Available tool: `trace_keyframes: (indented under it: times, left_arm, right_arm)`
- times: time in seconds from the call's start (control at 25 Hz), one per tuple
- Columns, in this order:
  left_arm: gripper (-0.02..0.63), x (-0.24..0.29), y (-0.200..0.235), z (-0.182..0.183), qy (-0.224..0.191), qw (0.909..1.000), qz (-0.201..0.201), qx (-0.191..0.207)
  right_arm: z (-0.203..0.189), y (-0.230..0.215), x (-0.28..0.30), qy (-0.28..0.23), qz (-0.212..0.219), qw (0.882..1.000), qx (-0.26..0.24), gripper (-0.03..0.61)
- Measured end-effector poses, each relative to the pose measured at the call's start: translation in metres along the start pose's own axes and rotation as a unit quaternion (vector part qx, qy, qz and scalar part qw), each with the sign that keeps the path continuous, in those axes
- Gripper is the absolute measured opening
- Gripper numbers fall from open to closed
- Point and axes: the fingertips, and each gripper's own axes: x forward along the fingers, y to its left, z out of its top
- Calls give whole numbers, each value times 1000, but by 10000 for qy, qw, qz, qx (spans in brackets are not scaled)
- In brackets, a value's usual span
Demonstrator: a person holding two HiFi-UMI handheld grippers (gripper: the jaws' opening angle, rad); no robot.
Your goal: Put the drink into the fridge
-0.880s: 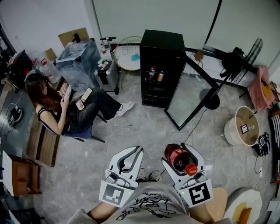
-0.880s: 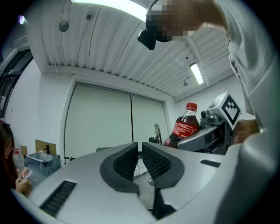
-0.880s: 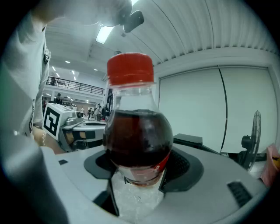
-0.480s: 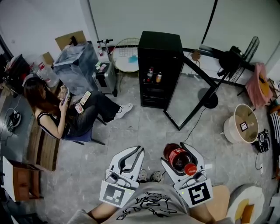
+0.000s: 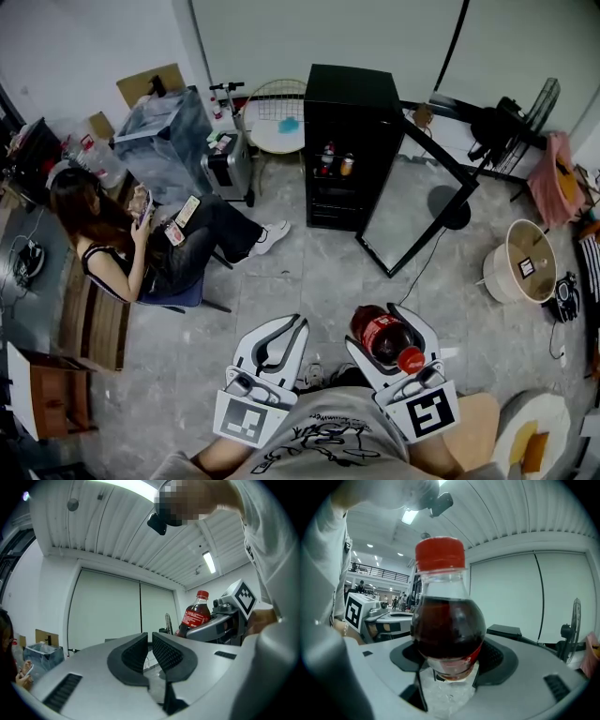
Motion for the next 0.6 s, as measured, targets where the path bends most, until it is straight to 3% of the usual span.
trace_keyframes:
  times: [0.6]
  left_arm:
    - [43, 11, 38, -4, -71, 9998, 164, -96]
  right_arm:
    - [-5, -8, 33, 146, 14, 9998, -133, 314]
